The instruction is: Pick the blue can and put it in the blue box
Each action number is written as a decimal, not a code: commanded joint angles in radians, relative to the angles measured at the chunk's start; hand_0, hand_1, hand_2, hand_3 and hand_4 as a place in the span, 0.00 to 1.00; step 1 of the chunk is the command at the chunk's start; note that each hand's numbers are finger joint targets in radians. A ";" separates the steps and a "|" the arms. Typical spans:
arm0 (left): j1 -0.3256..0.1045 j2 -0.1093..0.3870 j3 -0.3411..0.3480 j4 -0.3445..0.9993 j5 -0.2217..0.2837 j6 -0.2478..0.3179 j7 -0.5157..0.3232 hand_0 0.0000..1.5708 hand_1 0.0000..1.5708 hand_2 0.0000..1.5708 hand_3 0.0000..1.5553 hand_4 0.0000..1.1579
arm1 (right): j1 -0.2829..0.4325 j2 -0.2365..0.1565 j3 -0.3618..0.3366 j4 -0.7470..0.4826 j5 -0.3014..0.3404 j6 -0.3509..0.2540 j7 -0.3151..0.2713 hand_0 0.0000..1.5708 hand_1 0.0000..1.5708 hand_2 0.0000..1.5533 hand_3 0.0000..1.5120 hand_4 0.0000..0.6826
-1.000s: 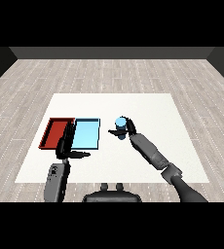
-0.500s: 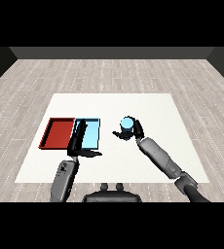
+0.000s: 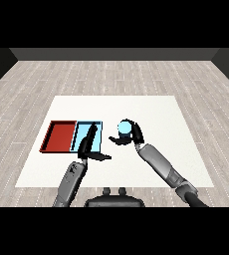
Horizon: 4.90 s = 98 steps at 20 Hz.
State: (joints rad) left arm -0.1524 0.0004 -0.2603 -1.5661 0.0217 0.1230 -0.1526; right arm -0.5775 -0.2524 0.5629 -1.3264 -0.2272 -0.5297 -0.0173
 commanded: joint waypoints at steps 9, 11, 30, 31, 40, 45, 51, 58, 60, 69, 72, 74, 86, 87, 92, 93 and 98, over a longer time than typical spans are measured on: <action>-0.063 0.000 -0.090 0.099 0.069 0.077 -0.035 0.00 0.00 0.00 0.00 0.00 | 0.062 0.050 -0.104 -0.163 0.204 0.082 0.106 0.92 0.92 0.93 0.91 0.86; -0.047 0.000 -0.103 0.029 0.066 0.071 0.038 0.00 0.00 0.00 0.00 0.00 | 0.084 0.061 -0.142 -0.195 0.204 0.118 0.120 0.93 0.93 0.93 0.91 0.86; -0.152 0.000 -0.143 0.311 0.141 0.113 -0.101 0.00 0.00 0.00 0.00 0.00 | 0.093 0.199 -0.212 -0.241 0.416 0.259 0.196 0.95 0.95 0.94 0.92 0.86; -0.197 0.000 -0.138 0.304 0.127 0.148 -0.047 0.00 0.00 0.00 0.00 0.00 | 0.054 0.215 -0.271 -0.165 0.395 0.287 0.165 0.95 0.95 0.94 0.92 0.85; -0.250 0.000 -0.205 0.313 0.171 0.214 0.002 0.00 0.00 0.00 0.00 0.00 | 0.145 0.230 -0.261 -0.236 0.431 0.333 0.169 0.95 0.95 0.94 0.91 0.83; -0.187 0.000 -0.167 0.247 0.143 0.177 0.018 0.00 0.00 0.00 0.00 0.00 | 0.119 0.252 -0.210 -0.248 0.452 0.305 0.210 0.96 0.96 0.94 0.91 0.80; -0.249 0.000 -0.267 0.334 0.230 0.223 -0.057 0.00 0.00 0.00 0.00 0.00 | 0.124 0.252 -0.098 -0.188 0.413 0.201 0.147 0.95 0.95 0.94 0.91 0.80; -0.263 0.000 -0.294 0.341 0.250 0.300 -0.059 0.00 0.00 0.00 0.00 0.00 | 0.088 0.252 -0.111 -0.198 0.403 0.223 0.173 0.95 0.95 0.94 0.92 0.84; -0.262 0.000 -0.314 0.380 0.269 0.367 -0.119 0.00 0.00 0.00 0.00 0.55 | 0.006 0.252 -0.081 -0.190 0.385 0.175 0.244 0.98 0.98 0.94 0.92 0.83; -0.310 0.000 -0.270 0.341 0.274 0.386 -0.058 1.00 1.00 1.00 0.96 0.99 | 0.047 0.252 -0.118 -0.103 0.337 0.165 0.100 0.96 0.96 0.94 0.91 0.81; -0.350 0.000 -0.285 0.536 0.404 0.363 -0.245 1.00 1.00 1.00 0.95 0.99 | 0.052 0.252 -0.143 -0.159 0.309 0.216 0.156 0.95 0.95 0.93 0.91 0.81; -0.362 0.006 -0.204 0.437 0.301 0.376 -0.122 1.00 1.00 0.99 0.95 0.98 | 0.147 0.250 -0.131 -0.270 0.307 0.240 0.184 0.91 0.91 0.89 0.86 0.55; -0.280 0.000 -0.240 0.421 0.254 0.397 -0.197 1.00 1.00 1.00 0.96 0.98 | 0.018 0.252 -0.159 -0.120 0.312 0.264 0.154 0.00 0.00 0.00 0.00 0.00; -0.299 0.000 -0.213 0.485 0.285 0.358 -0.224 1.00 1.00 1.00 0.96 0.98 | 0.158 0.252 -0.138 -0.174 0.349 0.311 0.076 0.00 0.00 0.00 0.00 0.00; -0.264 0.000 -0.211 0.353 0.205 0.393 -0.098 1.00 1.00 1.00 0.96 0.98 | 0.178 0.244 -0.242 -0.269 0.318 0.334 0.140 0.00 0.00 0.00 0.00 0.00; -0.257 0.006 -0.199 0.415 0.223 0.374 -0.174 1.00 1.00 1.00 0.96 0.98 | 0.174 0.223 -0.307 -0.271 0.263 0.327 0.154 0.00 0.00 0.00 0.00 0.00; -0.300 0.022 -0.145 0.467 0.185 0.405 -0.119 1.00 1.00 1.00 0.95 0.98 | 0.283 0.171 -0.353 -0.410 0.223 0.351 0.153 0.00 0.00 0.00 0.00 0.00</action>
State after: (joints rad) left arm -0.4292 0.0248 -0.4310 -1.1213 0.2356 0.4975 -0.3117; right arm -0.3877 -0.0262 0.2572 -1.6202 0.0355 -0.2102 0.1200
